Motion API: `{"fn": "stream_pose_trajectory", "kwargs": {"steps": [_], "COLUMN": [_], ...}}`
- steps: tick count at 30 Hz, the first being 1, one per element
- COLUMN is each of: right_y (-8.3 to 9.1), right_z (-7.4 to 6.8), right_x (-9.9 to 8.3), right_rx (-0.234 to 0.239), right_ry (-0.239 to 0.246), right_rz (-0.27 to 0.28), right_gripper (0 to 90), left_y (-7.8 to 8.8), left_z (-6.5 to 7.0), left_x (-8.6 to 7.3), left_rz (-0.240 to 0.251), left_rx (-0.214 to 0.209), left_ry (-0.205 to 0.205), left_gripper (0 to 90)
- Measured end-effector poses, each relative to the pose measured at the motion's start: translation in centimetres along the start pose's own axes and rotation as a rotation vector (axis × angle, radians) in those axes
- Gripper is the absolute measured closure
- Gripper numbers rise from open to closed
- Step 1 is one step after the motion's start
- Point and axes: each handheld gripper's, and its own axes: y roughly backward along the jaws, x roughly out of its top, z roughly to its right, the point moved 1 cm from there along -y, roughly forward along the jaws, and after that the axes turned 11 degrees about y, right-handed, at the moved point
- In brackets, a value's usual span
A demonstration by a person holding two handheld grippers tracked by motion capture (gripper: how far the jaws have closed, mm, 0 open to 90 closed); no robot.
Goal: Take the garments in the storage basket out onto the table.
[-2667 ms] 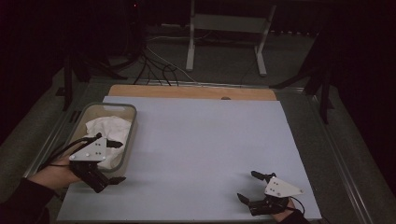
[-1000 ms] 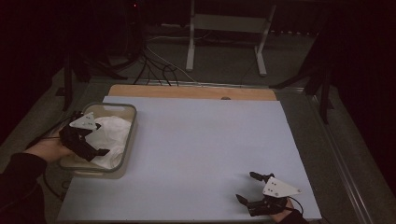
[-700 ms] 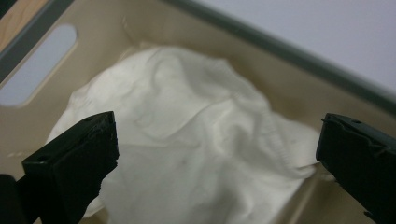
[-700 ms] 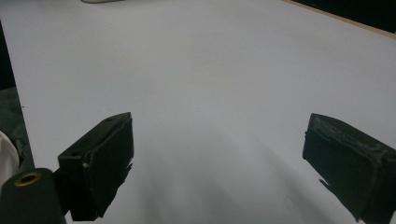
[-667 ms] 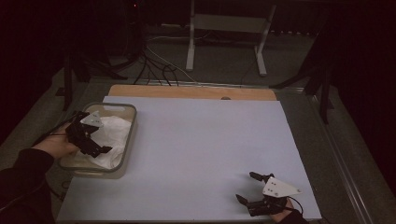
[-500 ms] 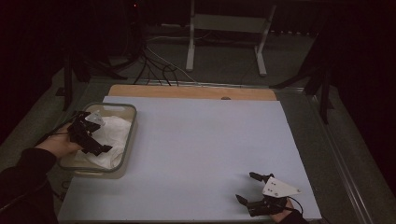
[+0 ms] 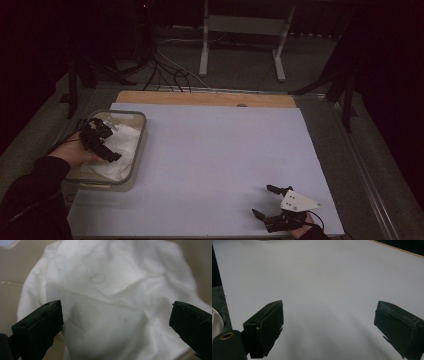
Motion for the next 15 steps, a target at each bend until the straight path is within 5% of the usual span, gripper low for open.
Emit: {"fn": "stream_pose_trajectory", "kwargs": {"steps": [9,15], "right_y": [0.0,-0.1], "right_z": [0.0,-0.1], "right_x": [0.0,-0.1], "right_rx": [0.008,0.004], "right_ry": [0.0,0.008], "right_rz": [-0.01,-0.013], "right_gripper": [8.9,8.9], "left_y": [-2.0,-3.0], "left_z": [-0.3,-0.3], "left_x": [0.2,0.2], "left_rz": [-0.114,-0.133], "left_rx": [0.032,0.025], "left_ry": [0.065,0.083], "left_gripper": [0.0,0.0]}}
